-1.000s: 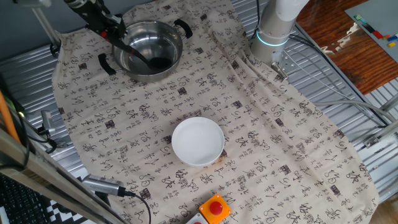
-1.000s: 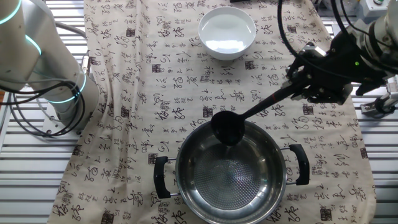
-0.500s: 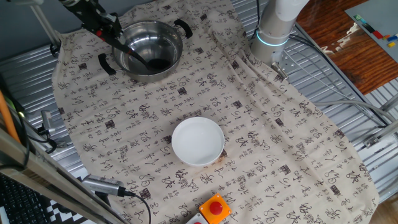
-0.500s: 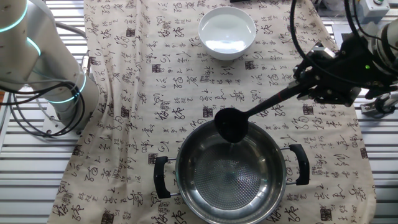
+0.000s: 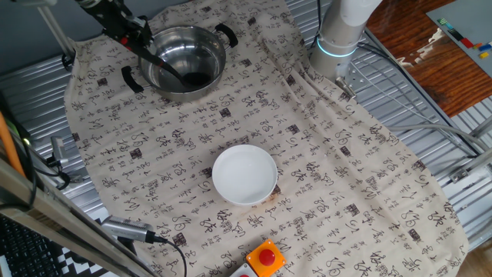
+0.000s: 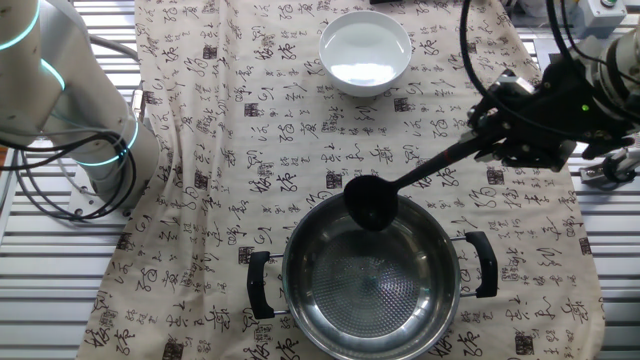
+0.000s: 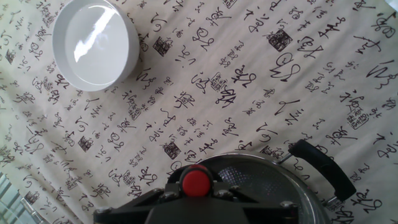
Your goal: Scoop water with a large spoon from one bowl to another
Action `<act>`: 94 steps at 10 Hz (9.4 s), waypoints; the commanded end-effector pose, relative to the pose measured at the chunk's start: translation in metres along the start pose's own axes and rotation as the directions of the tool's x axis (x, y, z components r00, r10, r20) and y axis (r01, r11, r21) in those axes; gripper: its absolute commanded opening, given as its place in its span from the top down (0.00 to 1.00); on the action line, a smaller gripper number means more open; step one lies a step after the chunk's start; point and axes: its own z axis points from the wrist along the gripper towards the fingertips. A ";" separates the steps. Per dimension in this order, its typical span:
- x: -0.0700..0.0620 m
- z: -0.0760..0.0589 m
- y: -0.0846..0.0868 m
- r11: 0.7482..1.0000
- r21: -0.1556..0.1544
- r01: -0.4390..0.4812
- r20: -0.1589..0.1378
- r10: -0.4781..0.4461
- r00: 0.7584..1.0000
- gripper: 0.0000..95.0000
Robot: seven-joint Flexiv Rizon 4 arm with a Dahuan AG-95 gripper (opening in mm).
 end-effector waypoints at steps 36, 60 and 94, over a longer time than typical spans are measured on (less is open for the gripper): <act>0.028 -0.006 -0.030 1.000 -0.024 -0.012 0.108 0.015 0.994 1.00; 0.024 -0.004 -0.030 0.991 -0.008 -0.130 0.110 0.130 0.985 1.00; 0.038 -0.001 -0.053 0.996 0.037 -0.083 0.040 0.082 0.996 1.00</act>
